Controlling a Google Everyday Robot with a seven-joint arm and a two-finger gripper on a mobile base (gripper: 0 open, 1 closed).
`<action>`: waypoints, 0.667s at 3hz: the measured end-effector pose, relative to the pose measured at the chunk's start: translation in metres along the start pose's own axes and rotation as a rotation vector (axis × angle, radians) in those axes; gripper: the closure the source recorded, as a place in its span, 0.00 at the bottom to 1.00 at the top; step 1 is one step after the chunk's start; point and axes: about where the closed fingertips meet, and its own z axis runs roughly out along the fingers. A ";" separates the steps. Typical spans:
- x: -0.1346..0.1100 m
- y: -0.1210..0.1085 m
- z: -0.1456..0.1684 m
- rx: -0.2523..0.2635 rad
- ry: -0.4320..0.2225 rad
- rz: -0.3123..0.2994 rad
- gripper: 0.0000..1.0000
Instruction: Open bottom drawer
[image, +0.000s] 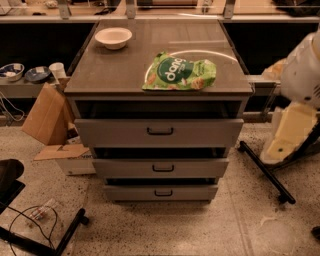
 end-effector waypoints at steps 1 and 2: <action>0.004 0.022 0.067 -0.053 -0.060 0.018 0.00; 0.017 0.044 0.154 -0.125 -0.040 0.031 0.00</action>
Offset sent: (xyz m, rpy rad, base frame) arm 0.0022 0.0340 -0.2721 0.0383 0.2101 0.0097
